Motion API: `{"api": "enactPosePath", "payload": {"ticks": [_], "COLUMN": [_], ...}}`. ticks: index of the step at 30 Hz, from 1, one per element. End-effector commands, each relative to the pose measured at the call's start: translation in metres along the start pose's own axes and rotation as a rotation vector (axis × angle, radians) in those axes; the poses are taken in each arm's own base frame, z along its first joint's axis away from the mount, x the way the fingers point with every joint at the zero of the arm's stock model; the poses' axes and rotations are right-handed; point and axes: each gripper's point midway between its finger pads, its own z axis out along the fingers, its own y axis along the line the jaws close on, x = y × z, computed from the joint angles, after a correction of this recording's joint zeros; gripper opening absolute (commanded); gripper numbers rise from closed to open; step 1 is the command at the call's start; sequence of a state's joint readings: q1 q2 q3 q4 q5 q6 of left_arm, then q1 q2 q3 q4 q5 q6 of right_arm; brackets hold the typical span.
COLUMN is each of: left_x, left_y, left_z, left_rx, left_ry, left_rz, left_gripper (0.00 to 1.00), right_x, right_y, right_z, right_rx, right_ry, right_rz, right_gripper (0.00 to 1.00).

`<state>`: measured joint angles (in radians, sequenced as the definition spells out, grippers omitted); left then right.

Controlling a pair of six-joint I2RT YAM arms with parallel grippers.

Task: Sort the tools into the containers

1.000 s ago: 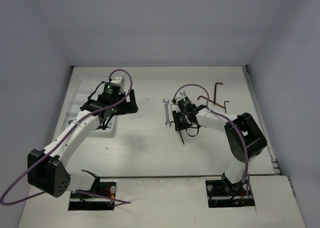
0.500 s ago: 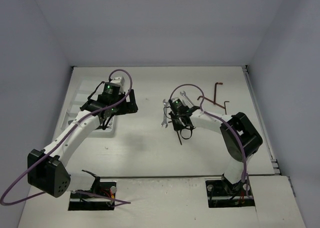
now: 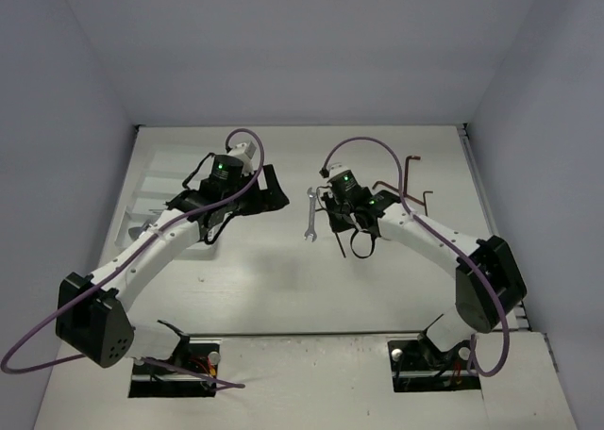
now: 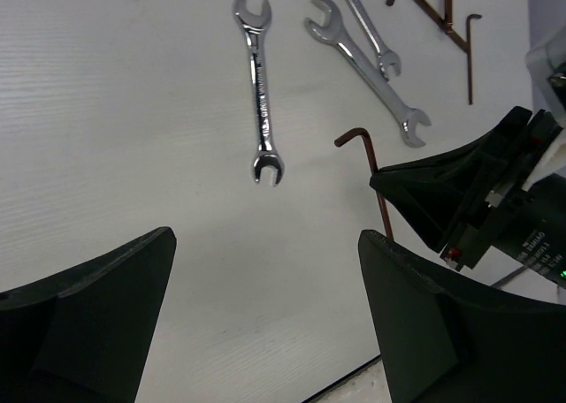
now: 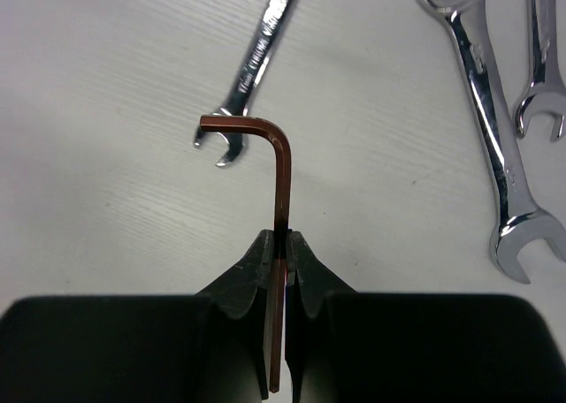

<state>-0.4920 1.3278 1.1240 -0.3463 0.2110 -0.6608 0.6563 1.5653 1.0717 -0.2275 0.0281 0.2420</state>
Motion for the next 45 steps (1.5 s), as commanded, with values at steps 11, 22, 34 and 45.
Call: {"api": "enactPosePath", "payload": {"ticks": [11,22,34,45], "left_x": [-0.041,-0.016,-0.012,-0.059], "left_y": [-0.088,-0.093,-0.101,-0.052], "left_z": [0.037,0.065,0.07,0.063], "left_rx": [0.271,0.279,0.325,0.271], "left_ry": [-0.103,-0.001,0.024,-0.083], "left_rz": [-0.037,-0.065,-0.116,-0.198], "left_gripper": [0.82,0.78,0.01,0.0], "right_x": [-0.07,-0.08,-0.082,-0.088], "right_y": [0.053,0.065,0.069,0.046], "right_z": [-0.057,-0.066,-0.066,-0.074], "right_rx": [-0.274,-0.344,-0.366,-0.287], "right_ry": [-0.239,-0.287,-0.303,-0.353], "right_rz": [-0.015,-0.002,0.006,0.076], "right_gripper": [0.0,0.0,0.0,0.68]}}
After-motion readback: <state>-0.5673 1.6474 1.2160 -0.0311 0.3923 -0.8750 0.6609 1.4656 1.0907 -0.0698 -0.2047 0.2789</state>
